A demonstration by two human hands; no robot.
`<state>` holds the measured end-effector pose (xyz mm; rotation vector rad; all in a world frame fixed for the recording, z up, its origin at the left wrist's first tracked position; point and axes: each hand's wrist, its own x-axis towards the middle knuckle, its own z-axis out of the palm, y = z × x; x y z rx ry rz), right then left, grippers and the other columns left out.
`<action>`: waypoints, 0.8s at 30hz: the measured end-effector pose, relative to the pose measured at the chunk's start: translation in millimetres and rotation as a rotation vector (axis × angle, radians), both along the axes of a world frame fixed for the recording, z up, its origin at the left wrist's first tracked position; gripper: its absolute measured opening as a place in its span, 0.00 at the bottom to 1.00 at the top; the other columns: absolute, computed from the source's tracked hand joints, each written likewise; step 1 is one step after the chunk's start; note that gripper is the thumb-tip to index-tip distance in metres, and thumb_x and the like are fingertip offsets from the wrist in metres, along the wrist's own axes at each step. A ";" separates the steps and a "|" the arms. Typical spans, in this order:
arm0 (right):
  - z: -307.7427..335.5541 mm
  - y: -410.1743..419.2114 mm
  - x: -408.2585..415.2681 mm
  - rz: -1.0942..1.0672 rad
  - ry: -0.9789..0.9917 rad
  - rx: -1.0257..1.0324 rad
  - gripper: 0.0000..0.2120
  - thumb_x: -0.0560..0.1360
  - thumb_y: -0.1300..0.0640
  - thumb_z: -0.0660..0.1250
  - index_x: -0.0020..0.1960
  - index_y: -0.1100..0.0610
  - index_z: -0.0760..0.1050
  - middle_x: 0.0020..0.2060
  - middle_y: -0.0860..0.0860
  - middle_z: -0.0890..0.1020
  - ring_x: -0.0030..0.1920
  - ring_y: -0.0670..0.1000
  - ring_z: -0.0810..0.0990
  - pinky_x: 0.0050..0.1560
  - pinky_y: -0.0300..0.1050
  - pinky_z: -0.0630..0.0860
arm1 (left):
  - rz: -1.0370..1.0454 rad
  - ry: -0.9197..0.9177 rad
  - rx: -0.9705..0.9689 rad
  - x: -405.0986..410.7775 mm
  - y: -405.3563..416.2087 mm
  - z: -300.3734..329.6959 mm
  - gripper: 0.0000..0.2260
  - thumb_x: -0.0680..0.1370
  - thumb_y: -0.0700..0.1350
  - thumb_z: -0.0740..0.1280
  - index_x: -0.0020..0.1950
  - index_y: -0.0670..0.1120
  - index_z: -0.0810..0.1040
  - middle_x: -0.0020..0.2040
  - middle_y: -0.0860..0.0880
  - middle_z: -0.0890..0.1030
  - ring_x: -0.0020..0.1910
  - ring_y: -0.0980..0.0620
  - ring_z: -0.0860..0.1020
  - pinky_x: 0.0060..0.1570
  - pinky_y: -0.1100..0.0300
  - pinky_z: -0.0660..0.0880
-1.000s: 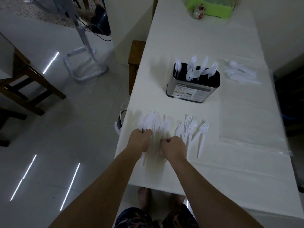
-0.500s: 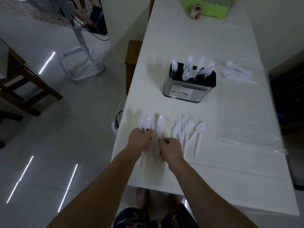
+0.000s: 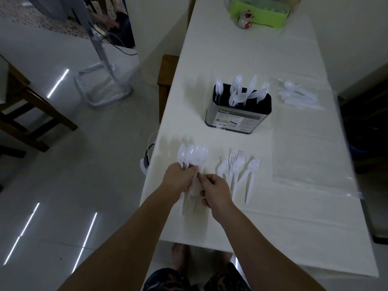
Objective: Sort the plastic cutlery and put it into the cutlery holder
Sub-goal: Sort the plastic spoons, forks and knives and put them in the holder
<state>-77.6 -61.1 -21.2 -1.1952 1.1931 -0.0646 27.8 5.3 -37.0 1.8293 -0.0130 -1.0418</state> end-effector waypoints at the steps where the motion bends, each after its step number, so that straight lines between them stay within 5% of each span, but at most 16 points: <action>1: 0.6 -0.2 0.2 -0.023 -0.009 0.020 0.09 0.79 0.53 0.66 0.47 0.58 0.79 0.31 0.51 0.77 0.30 0.48 0.72 0.28 0.41 0.68 | 0.018 0.010 -0.008 0.5 0.4 0.6 0.10 0.77 0.46 0.69 0.42 0.39 0.80 0.31 0.44 0.76 0.28 0.48 0.74 0.33 0.57 0.72; 7: 2.4 -1.7 1.7 0.032 0.005 -0.061 0.10 0.79 0.53 0.65 0.43 0.56 0.80 0.29 0.48 0.77 0.29 0.47 0.74 0.28 0.41 0.70 | 0.051 0.078 -0.009 0.2 2.0 8.2 0.08 0.75 0.41 0.65 0.40 0.40 0.81 0.31 0.46 0.78 0.28 0.48 0.73 0.32 0.57 0.70; 13: -0.1 -1.1 8.0 0.197 0.034 -0.268 0.09 0.78 0.52 0.66 0.44 0.55 0.81 0.34 0.50 0.82 0.34 0.48 0.79 0.35 0.42 0.75 | 0.066 0.056 -0.020 -0.6 4.0 9.5 0.14 0.77 0.52 0.69 0.43 0.41 0.80 0.31 0.48 0.77 0.27 0.52 0.74 0.28 0.61 0.70; 16: -2.8 3.4 10.7 0.254 0.022 -0.336 0.06 0.77 0.52 0.68 0.42 0.51 0.80 0.35 0.47 0.82 0.36 0.46 0.80 0.40 0.40 0.76 | 0.066 0.032 -0.012 2.4 9.2 8.6 0.12 0.76 0.50 0.71 0.41 0.42 0.79 0.28 0.49 0.74 0.25 0.53 0.73 0.24 0.62 0.69; 24: -11.1 15.3 7.8 0.331 0.113 -0.414 0.12 0.78 0.51 0.63 0.38 0.55 0.77 0.32 0.50 0.81 0.33 0.51 0.80 0.33 0.43 0.77 | 0.063 0.001 0.041 14.8 27.0 4.0 0.15 0.80 0.50 0.66 0.42 0.39 0.79 0.33 0.46 0.78 0.29 0.48 0.73 0.27 0.61 0.69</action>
